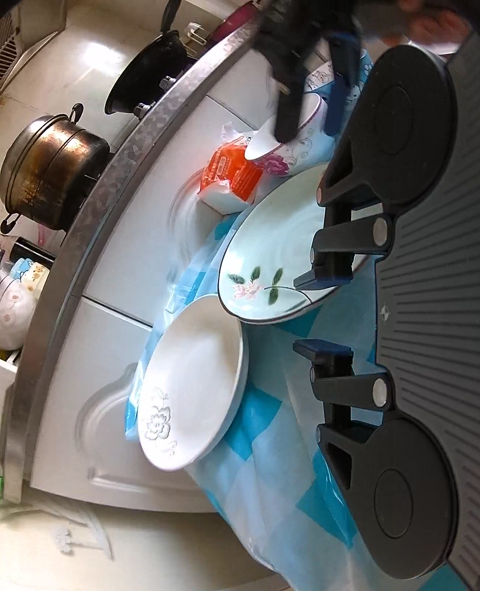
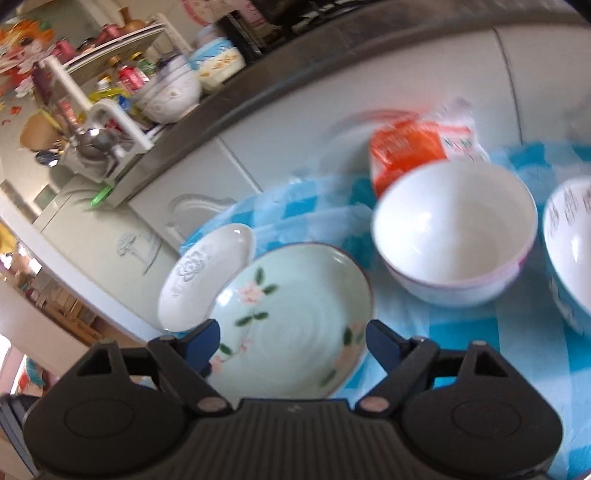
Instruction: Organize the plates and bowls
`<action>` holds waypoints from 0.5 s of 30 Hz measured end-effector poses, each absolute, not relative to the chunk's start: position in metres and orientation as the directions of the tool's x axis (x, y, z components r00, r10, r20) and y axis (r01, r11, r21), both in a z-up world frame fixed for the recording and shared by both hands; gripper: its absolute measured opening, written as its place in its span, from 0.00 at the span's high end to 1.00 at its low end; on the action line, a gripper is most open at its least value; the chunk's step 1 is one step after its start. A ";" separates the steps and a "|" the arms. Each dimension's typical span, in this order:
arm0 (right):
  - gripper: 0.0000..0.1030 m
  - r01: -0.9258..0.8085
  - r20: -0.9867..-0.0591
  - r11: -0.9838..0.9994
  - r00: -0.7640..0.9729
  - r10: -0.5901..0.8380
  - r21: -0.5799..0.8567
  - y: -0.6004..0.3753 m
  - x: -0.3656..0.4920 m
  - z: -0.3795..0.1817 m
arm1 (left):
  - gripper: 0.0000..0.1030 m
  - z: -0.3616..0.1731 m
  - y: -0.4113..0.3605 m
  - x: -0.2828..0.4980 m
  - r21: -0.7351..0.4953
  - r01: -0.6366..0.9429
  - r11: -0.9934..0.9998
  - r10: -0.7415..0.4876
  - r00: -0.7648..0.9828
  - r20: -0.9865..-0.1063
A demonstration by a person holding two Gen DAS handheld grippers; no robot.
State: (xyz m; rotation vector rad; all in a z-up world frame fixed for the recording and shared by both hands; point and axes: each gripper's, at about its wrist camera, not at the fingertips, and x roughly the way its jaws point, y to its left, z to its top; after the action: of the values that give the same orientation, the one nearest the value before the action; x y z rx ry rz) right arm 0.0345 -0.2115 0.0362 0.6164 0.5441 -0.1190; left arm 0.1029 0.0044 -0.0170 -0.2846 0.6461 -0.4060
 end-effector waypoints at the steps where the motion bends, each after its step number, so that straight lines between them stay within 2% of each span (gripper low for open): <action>1: 0.17 0.281 -0.526 0.806 0.850 0.043 0.521 -0.214 0.036 0.030 | 0.71 -0.017 0.002 0.105 -0.362 0.287 0.887 -0.448 0.727 -0.521; 6: 0.31 0.302 -0.529 0.752 0.845 0.073 0.586 -0.224 0.049 0.009 | 0.73 -0.022 -0.013 0.121 -0.332 0.296 0.895 -0.437 0.727 -0.530; 8: 0.40 0.311 -0.526 0.735 0.847 0.073 0.603 -0.228 0.055 0.004 | 0.74 -0.024 -0.020 0.126 -0.317 0.308 0.897 -0.437 0.728 -0.529; 12: 0.46 0.320 -0.522 0.713 0.849 0.077 0.625 -0.232 0.061 -0.001 | 0.80 -0.027 -0.023 0.130 -0.286 0.309 0.907 -0.419 0.735 -0.533; 15: 0.46 0.327 -0.527 0.727 0.848 0.056 0.604 -0.228 0.059 0.000 | 0.83 -0.027 -0.021 0.124 -0.265 0.324 0.908 -0.418 0.738 -0.530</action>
State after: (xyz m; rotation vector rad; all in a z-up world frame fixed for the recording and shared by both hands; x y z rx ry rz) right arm 0.0587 -0.2283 -0.0003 0.7506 0.5499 -0.1579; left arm 0.1236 -0.0206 -0.0270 -0.1588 0.6184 -0.4091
